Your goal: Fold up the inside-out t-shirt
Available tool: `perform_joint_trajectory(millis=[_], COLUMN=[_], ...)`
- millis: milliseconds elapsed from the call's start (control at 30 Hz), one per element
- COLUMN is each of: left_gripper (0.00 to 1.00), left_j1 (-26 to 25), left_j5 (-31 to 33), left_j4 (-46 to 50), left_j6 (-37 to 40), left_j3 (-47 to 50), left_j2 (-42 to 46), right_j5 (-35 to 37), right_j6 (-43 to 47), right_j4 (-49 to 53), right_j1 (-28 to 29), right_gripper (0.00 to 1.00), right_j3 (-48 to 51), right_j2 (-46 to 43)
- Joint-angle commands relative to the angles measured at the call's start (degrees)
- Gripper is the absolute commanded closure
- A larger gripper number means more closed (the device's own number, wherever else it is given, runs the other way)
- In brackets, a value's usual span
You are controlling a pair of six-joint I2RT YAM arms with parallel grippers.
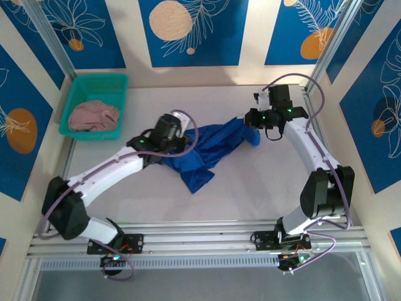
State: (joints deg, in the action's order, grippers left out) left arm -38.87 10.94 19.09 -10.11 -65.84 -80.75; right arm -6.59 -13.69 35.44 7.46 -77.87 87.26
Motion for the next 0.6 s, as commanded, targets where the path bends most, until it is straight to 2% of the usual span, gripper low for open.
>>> perform_joint_trajectory(millis=[0, 100, 267, 333, 433, 567], left_gripper=[1.0, 1.0, 1.0, 1.0, 1.0, 1.0], left_j1=[3.36, 5.98, 11.26, 13.26, 14.18, 14.09], left_j5=[0.15, 3.61, 4.97, 4.43, 2.08, -3.23], left_j4=[1.52, 2.7, 3.67, 4.26, 4.36, 4.88], left_j6=[-2.01, -1.76, -1.59, -1.54, -1.23, -1.5], left_j3=[0.27, -1.4, -7.09, -10.59, -17.82, -30.39], left_j2=[5.92, 10.74, 14.62, 13.57, 9.63, 0.66], right_j5=[-2.51, 0.88, 3.57, 4.6, 9.89, 11.7], right_j6=[-1.03, -0.32, 0.54, 1.21, 2.91, 3.52], right_j4=[1.59, 2.93, 4.9, 6.37, 9.16, 10.93], right_j1=[-0.52, -0.46, 0.45, 0.7, 0.05, -1.68], right_gripper=[0.96, 0.96, 0.96, 0.96, 0.96, 0.97], right_j3=[-0.54, -2.81, -6.22, -8.14, -13.64, -25.96], right_j2=[-5.19, -8.21, -10.77, -11.77, -13.47, -13.83])
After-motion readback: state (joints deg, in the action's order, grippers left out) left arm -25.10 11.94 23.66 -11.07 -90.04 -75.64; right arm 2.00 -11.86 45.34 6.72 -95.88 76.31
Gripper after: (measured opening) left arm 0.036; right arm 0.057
